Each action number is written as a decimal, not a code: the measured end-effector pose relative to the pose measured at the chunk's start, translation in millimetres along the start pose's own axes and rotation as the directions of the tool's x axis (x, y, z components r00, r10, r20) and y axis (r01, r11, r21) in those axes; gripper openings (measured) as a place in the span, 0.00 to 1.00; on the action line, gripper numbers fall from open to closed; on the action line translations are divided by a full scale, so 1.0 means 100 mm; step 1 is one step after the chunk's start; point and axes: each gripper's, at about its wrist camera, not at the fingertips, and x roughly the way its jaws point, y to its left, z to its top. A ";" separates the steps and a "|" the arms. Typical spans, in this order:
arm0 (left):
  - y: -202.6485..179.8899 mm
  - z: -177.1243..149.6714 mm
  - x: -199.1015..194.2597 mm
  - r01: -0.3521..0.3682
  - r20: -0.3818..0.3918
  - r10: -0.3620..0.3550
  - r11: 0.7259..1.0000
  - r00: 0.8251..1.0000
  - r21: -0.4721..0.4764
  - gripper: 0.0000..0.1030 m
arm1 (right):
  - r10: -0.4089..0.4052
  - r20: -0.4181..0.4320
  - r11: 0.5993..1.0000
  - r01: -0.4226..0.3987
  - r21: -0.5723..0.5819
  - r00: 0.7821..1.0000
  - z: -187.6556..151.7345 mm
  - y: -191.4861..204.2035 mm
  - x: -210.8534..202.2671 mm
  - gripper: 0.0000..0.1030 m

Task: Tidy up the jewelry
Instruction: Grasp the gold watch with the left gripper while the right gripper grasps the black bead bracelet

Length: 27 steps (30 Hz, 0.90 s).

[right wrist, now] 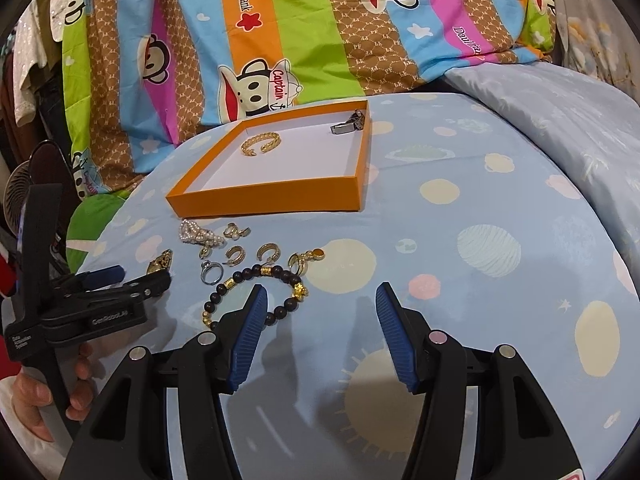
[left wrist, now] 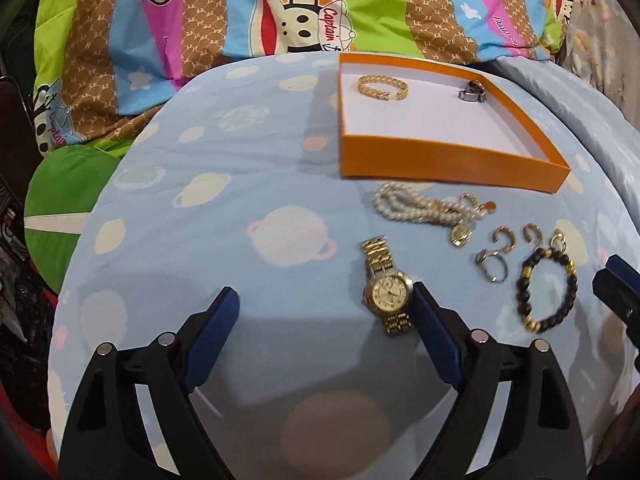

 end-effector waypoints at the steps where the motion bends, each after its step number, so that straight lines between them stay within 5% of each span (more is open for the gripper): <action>1: 0.05 -0.02 -0.01 0.001 -0.001 -0.001 1.000 1.000 -0.006 0.82 | 0.002 -0.006 1.000 -0.002 -0.002 1.000 -0.01 0.03 0.01 0.55; 11: 0.09 0.02 0.00 0.025 0.019 -0.025 1.000 0.999 -0.005 0.76 | -0.019 -0.064 1.000 0.019 0.001 0.998 0.06 0.18 0.23 0.54; 17: 0.00 0.08 0.03 0.052 0.027 -0.053 0.998 0.998 0.029 0.66 | -0.078 -0.084 0.996 0.075 -0.041 0.993 0.08 0.26 0.32 0.34; 24: -0.06 0.05 -0.02 0.109 0.048 -0.112 0.992 0.993 0.061 0.40 | -0.073 -0.085 0.997 0.071 -0.025 0.994 0.08 0.22 0.32 0.07; 27: -0.07 0.05 -0.03 0.129 0.048 -0.132 0.990 0.990 0.062 0.33 | -0.065 -0.084 0.998 0.063 -0.025 0.994 0.08 0.22 0.30 0.07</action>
